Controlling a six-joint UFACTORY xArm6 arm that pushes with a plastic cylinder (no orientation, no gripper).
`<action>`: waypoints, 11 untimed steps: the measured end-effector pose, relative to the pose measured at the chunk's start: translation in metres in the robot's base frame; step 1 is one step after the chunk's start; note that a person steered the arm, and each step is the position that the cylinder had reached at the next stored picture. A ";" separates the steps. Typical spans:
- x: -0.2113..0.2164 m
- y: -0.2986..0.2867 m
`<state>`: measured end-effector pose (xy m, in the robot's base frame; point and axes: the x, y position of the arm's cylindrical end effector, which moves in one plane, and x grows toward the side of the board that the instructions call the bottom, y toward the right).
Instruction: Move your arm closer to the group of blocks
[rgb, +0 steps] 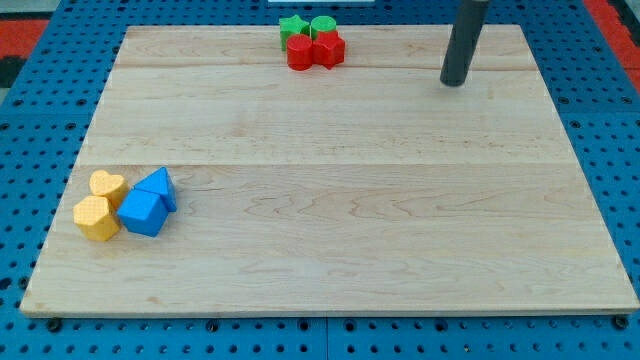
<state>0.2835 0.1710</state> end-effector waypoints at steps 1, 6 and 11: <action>-0.047 0.000; -0.030 -0.088; -0.062 -0.219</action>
